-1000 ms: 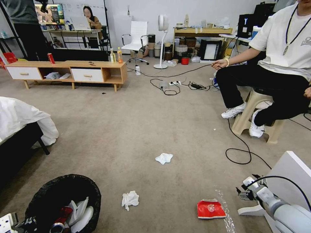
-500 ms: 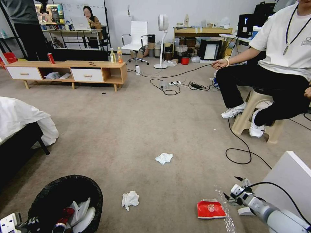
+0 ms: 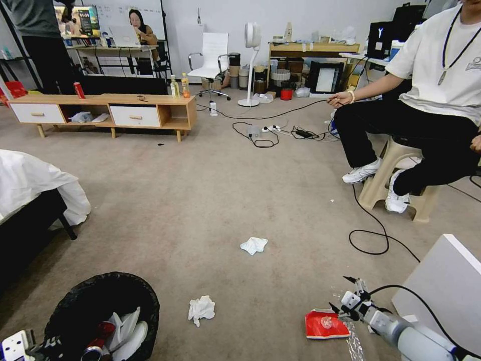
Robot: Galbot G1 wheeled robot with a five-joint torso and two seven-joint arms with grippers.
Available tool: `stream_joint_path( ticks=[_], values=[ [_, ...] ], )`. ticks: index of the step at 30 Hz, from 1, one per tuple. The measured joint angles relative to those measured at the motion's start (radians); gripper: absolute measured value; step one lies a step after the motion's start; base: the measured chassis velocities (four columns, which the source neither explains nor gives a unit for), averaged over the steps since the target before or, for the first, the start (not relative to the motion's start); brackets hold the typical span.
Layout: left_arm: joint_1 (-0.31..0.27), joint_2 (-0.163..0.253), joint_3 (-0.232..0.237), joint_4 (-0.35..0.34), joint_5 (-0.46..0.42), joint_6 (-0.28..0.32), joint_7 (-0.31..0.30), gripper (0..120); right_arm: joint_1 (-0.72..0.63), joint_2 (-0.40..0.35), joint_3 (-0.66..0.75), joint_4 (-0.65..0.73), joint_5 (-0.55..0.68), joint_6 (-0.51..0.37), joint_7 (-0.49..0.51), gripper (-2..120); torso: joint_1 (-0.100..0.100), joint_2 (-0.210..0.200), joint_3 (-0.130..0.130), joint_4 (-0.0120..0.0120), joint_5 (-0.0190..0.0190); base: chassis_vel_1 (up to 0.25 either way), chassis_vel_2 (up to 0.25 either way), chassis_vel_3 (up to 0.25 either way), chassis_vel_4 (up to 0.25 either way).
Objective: Pick up the trash bin and place the garbage on the floor into it.
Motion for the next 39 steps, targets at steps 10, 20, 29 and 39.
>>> stream_joint_path(
  ticks=[10,20,29,39],
  values=[
    [-0.003,-0.002,0.007,0.001,0.009,0.003,-0.002,3,0.005,0.017,-0.041,-0.040,-0.031,0.015,-0.003,100,0.000,0.000,0.000,0.0001,0.0000,0.000,0.000,0.000,0.000],
    [0.008,-0.009,0.005,-0.012,0.011,0.003,-0.002,3,0.051,0.063,-0.087,-0.104,-0.038,0.029,-0.005,100,0.000,0.000,0.000,0.0002,0.0001,0.000,0.000,0.000,0.000],
    [0.014,-0.017,0.004,-0.022,0.020,0.003,-0.001,3,0.105,0.128,-0.136,-0.218,-0.053,0.064,0.000,100,0.000,0.000,0.000,0.0001,0.0000,0.000,0.000,0.000,0.000],
    [0.012,-0.025,0.012,-0.022,0.038,0.002,-0.001,3,0.166,0.190,-0.194,-0.307,-0.064,0.110,0.002,100,0.000,0.000,0.000,0.0002,0.0000,0.000,0.000,0.000,0.000]
  ],
)
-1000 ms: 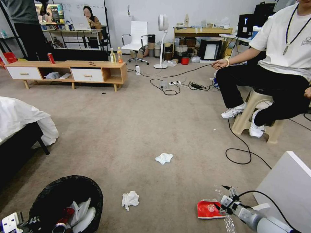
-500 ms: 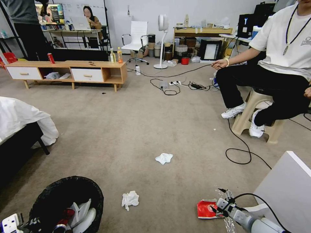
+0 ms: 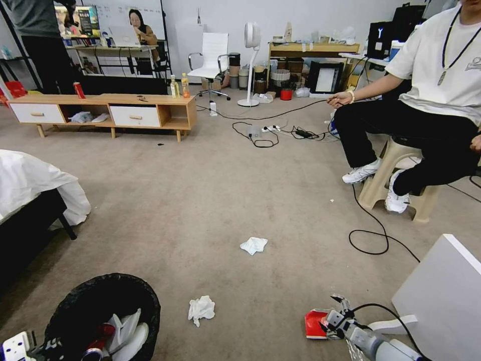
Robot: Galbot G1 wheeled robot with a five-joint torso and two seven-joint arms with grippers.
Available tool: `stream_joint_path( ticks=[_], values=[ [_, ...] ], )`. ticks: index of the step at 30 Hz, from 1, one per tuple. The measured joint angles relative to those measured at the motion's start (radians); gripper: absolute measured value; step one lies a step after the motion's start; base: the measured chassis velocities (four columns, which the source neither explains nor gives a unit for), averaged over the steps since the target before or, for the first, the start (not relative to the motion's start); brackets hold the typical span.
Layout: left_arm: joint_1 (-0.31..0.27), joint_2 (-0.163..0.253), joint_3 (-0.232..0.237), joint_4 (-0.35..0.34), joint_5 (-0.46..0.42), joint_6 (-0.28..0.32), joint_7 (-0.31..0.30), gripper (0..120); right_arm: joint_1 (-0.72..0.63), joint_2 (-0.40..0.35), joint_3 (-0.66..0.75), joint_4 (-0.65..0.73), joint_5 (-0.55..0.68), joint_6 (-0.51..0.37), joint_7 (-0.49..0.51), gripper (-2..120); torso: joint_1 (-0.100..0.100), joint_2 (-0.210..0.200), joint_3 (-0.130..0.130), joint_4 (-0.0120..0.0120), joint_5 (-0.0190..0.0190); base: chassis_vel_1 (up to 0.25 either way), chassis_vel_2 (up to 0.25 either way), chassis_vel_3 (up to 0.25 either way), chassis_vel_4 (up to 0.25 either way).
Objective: Pick up the trash bin and place the garbage on the floor into it.
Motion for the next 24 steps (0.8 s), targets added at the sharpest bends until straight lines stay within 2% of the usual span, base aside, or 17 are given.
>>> stream_joint_path(
  ticks=[24],
  values=[
    [-0.012,-0.005,0.020,0.017,0.023,-0.001,0.000,3,0.054,0.086,-0.042,-0.195,-0.023,0.083,-0.009,100,0.000,0.000,0.000,0.0000,0.0001,0.000,0.000,0.000,0.000]
  ],
)
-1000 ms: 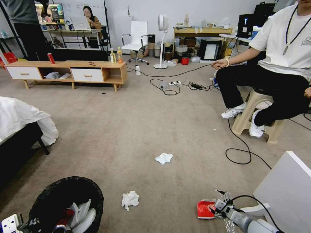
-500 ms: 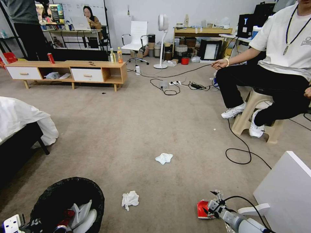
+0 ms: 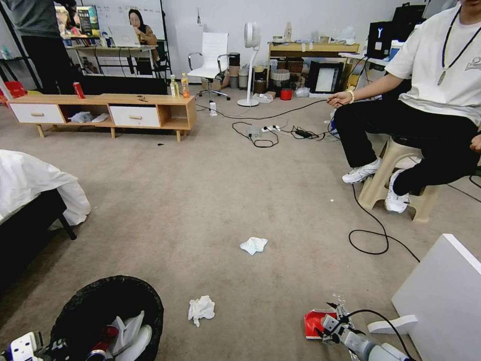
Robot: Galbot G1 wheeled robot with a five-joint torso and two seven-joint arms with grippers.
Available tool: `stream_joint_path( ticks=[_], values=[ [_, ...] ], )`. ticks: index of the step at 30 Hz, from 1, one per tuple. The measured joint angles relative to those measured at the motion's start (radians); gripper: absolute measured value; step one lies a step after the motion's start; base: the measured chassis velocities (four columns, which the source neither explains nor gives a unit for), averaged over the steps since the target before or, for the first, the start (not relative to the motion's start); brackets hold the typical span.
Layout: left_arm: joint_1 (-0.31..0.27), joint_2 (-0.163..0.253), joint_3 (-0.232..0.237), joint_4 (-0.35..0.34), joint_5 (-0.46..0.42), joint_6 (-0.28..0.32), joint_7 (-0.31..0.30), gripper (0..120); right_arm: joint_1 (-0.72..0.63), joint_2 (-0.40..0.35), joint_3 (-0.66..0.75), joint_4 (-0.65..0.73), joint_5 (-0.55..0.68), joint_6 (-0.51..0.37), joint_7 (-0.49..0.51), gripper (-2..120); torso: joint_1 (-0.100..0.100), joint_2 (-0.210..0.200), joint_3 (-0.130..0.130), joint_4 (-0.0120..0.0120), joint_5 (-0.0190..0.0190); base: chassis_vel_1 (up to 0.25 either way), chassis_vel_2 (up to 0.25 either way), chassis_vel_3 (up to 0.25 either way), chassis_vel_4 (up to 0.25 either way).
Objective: Pick up the trash bin and place the garbage on the floor into it.
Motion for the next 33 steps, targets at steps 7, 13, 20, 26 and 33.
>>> stream_joint_path(
  ticks=[7,13,20,26,33],
  values=[
    [0.002,0.002,0.001,0.006,0.002,-0.001,0.000,3,0.022,0.025,-0.003,-0.068,-0.007,0.022,-0.004,100,0.000,0.000,0.000,0.0000,0.0000,0.000,0.000,0.000,0.000],
    [0.001,0.002,0.002,0.008,0.003,-0.002,0.000,3,0.037,0.036,-0.002,-0.108,-0.012,0.038,-0.009,100,0.000,0.000,0.000,0.0000,0.0000,0.000,0.000,0.000,0.000],
    [-0.001,0.000,0.007,0.013,0.008,-0.003,0.001,3,0.057,0.054,-0.005,-0.154,-0.018,0.066,-0.011,100,0.000,0.000,0.000,-0.0001,-0.0003,0.000,0.000,0.000,0.000],
    [0.001,-0.004,0.009,0.015,0.013,-0.007,0.002,3,0.079,0.069,-0.020,-0.181,-0.019,0.087,-0.013,100,0.000,0.000,0.000,-0.0003,-0.0006,0.000,0.000,0.000,0.000],
    [0.001,-0.005,0.005,0.015,0.013,-0.008,0.003,3,0.095,0.087,-0.045,-0.184,-0.011,0.091,-0.007,89,0.000,0.000,0.000,-0.0001,-0.0001,0.000,0.000,0.000,0.000]
  ],
)
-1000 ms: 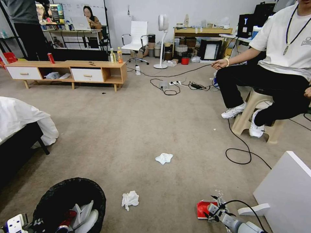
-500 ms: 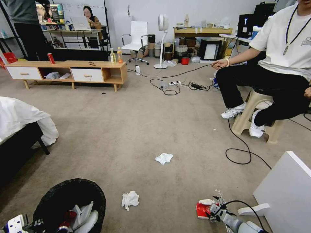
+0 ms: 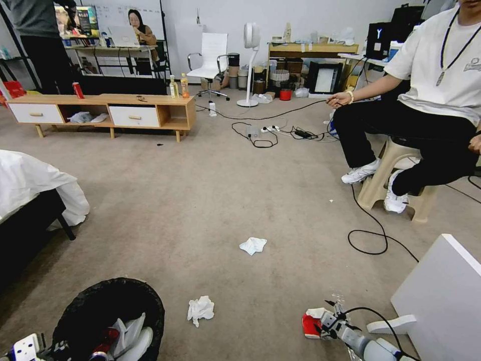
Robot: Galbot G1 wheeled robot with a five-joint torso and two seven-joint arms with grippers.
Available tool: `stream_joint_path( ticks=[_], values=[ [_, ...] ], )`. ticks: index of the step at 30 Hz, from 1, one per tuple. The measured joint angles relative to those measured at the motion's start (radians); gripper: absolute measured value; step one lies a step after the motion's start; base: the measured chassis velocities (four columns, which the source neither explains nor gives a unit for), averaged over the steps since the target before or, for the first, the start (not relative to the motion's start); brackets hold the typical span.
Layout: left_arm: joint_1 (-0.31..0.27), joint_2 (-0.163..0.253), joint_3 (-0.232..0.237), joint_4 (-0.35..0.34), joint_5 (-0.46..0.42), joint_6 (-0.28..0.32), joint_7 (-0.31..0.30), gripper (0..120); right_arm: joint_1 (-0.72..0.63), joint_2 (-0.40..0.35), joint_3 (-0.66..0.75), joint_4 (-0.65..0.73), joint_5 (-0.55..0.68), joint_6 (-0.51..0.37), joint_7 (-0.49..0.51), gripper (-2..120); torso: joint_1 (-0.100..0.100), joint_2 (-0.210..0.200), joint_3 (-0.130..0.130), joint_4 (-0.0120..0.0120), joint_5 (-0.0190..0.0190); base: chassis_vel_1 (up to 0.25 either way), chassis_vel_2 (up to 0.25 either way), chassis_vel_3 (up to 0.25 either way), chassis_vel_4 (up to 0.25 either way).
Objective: Pick up the trash bin and place the garbage on the floor into it.
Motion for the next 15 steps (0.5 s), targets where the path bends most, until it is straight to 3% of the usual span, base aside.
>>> stream_joint_path(
  ticks=[5,7,11,14,15],
  values=[
    [0.000,0.001,-0.002,0.000,0.000,0.000,0.000,3,-0.001,0.002,-0.008,0.004,0.005,0.001,0.000,74,0.000,0.000,0.000,-0.0001,0.0001,0.000,0.000,0.000,0.000],
    [-0.001,0.001,-0.002,0.002,0.000,-0.002,0.000,3,-0.003,0.003,-0.012,0.003,0.006,0.004,-0.001,60,0.000,0.000,0.000,0.0002,0.0003,0.000,0.000,0.000,0.000],
    [-0.002,0.001,-0.001,0.004,0.000,-0.003,0.000,3,-0.005,0.003,-0.013,0.002,0.006,0.005,-0.003,52,0.000,0.000,0.000,0.0003,0.0005,0.000,0.000,0.000,0.000],
    [-0.004,0.002,0.002,0.008,0.000,-0.003,0.001,3,-0.013,0.003,-0.012,0.001,0.006,0.008,-0.007,30,0.000,0.000,0.000,0.0004,0.0007,0.000,0.000,0.000,0.000],
    [-0.004,0.002,0.002,0.008,0.000,-0.003,0.001,3,-0.013,0.003,-0.012,0.001,0.006,0.008,-0.007,30,0.000,0.000,0.000,0.0004,0.0007,0.000,0.000,0.000,0.000]
  ],
)
